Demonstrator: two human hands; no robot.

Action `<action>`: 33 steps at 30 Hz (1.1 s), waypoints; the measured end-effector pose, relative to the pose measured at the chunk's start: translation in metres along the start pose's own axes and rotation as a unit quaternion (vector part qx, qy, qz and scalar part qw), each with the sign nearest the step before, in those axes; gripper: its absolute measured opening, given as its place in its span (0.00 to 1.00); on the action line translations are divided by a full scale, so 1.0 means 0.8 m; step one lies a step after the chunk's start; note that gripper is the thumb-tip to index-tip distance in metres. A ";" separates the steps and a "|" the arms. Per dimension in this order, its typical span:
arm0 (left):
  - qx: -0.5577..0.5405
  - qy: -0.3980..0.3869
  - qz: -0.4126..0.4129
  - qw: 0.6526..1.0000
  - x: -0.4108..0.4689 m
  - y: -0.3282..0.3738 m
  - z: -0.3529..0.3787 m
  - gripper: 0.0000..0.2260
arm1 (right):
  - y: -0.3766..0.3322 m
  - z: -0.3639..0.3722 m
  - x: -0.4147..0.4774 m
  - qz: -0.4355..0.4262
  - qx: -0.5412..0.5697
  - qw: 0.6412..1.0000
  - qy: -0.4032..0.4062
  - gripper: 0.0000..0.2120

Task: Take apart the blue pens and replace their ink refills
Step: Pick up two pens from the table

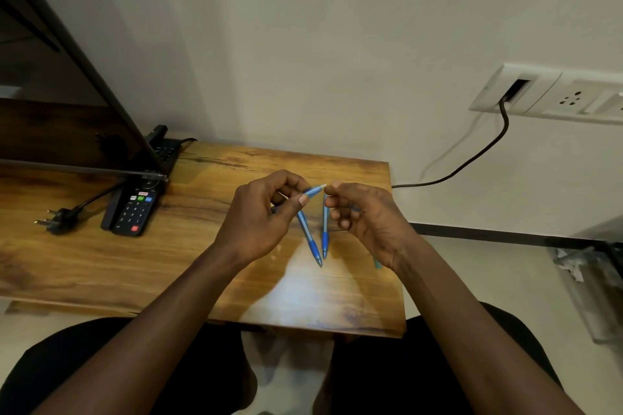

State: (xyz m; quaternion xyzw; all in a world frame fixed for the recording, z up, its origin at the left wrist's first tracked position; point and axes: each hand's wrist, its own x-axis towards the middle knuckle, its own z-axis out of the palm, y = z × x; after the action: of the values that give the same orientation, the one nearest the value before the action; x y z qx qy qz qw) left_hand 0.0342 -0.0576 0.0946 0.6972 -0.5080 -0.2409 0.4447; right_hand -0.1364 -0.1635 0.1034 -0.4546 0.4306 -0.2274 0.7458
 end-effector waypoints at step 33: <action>0.040 0.016 -0.033 0.999 -0.004 -0.007 -0.002 0.06 | 0.007 0.005 0.006 -0.005 0.056 0.998 0.030 0.06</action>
State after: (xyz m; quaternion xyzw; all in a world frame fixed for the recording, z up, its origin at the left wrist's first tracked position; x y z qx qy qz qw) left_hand 0.0374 -0.0536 0.0901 0.7349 -0.4866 -0.2238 0.4159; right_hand -0.1311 -0.1624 0.0976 -0.4074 0.4372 -0.2684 0.7555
